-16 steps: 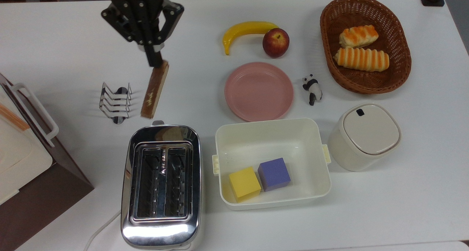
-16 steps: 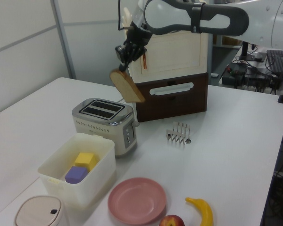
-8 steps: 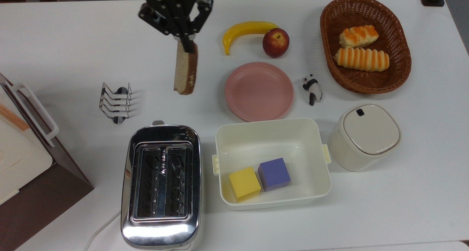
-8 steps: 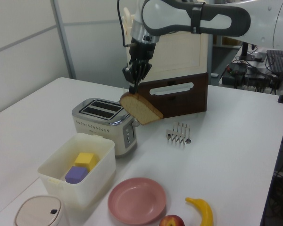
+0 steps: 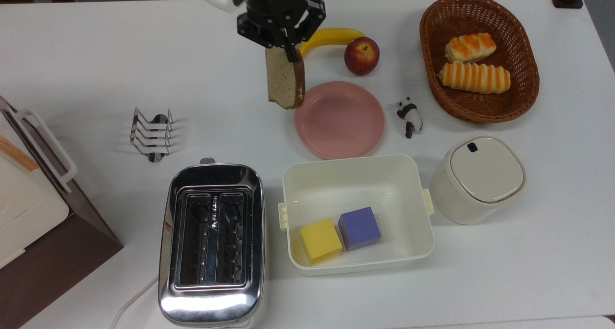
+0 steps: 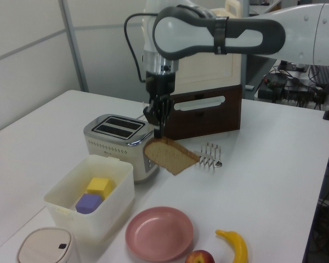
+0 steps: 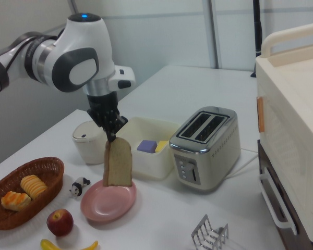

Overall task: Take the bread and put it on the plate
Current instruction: 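Lower the toast onto the pink plate and open the gripper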

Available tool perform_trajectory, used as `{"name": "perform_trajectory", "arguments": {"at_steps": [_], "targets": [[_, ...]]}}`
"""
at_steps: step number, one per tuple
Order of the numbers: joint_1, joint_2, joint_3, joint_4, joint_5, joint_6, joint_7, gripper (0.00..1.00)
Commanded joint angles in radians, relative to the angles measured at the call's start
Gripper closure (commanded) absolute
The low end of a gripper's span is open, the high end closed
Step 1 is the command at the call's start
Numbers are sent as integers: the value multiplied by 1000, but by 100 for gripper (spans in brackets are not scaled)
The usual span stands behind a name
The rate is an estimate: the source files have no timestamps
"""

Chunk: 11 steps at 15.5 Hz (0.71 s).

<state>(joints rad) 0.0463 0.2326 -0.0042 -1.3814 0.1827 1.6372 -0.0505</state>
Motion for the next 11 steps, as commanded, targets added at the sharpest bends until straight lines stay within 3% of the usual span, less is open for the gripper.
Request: {"name": "perform_trajectory", "arguments": {"at_steps": [1,11], "targets": [[52,20,-10,-42,-28,-11,-19,100],[101,131,-11,-42,-38,3,-20,100]]}}
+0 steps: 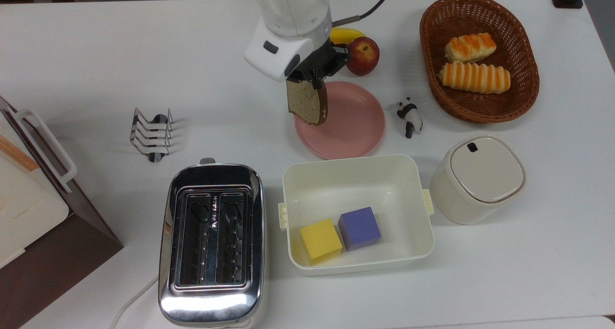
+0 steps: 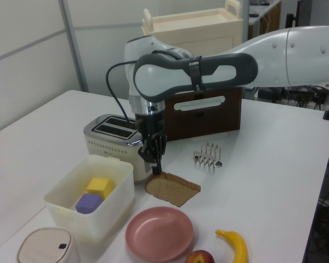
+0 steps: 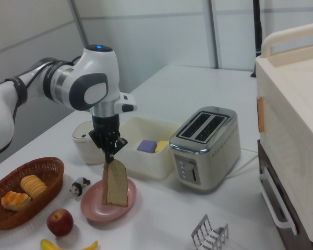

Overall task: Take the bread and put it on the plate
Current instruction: 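Lower the toast onto the pink plate and open the gripper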

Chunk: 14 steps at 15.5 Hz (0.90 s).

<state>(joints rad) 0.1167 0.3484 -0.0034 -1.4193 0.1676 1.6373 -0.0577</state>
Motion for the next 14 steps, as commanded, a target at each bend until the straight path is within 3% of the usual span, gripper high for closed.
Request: {"name": "perform_trajectory", "arguments": {"at_steps": [1,11,14], "targets": [[32,17,-10,-4,-26,12,-11,100],[98,61,-12,-13,-30,65,12,100],[118,63,-12,-27,-30,65,13,71]]}}
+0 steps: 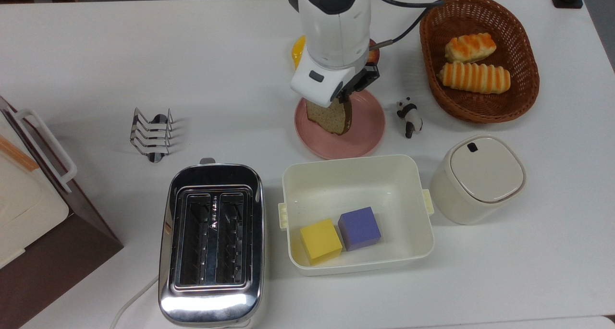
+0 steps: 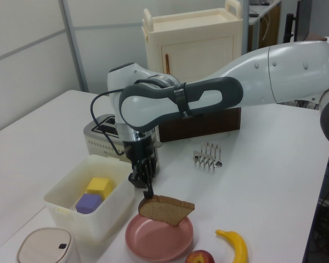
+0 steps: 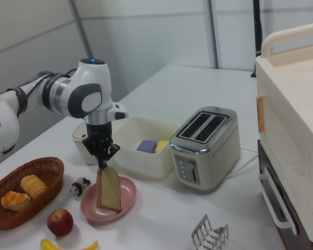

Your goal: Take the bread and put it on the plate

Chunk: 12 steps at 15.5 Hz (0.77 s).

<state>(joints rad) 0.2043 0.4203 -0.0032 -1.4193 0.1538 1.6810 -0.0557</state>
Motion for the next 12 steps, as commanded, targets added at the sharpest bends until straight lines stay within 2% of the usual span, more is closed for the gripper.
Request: {"name": "perform_trajectory", "arguments": {"at_steps": [1,3,4,5,12], "targets": [[33,-11,-12,-29,-16,20,11,59],[44,-11,-12,-27,-14,17,11,42],[46,-11,-12,-27,-14,16,14,25],[46,-11,-12,-21,-13,13,26,1],[21,-55,-35,13,-17,8,45,0]]}}
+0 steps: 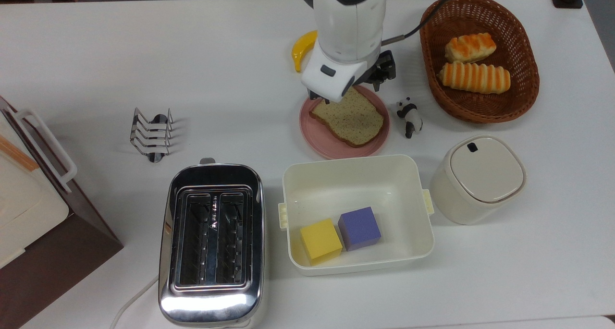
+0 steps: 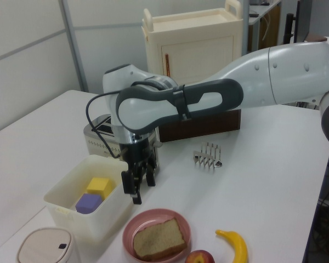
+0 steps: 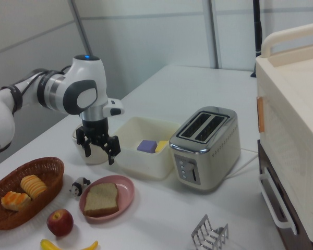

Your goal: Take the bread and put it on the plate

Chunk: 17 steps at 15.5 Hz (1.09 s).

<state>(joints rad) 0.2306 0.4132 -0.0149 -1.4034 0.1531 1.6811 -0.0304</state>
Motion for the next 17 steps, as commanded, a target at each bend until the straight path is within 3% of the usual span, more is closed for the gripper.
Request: {"name": "perform_trajectory", "arguments": {"at_steps": [1,10,14,17], "targets": [[-11,-59,-36,-2,-24,8,20,0],[-13,-136,-172,0,-167,2,1,0],[-25,-125,-247,-3,-167,14,-15,0],[-40,-132,-249,-2,-159,8,-58,0]]}}
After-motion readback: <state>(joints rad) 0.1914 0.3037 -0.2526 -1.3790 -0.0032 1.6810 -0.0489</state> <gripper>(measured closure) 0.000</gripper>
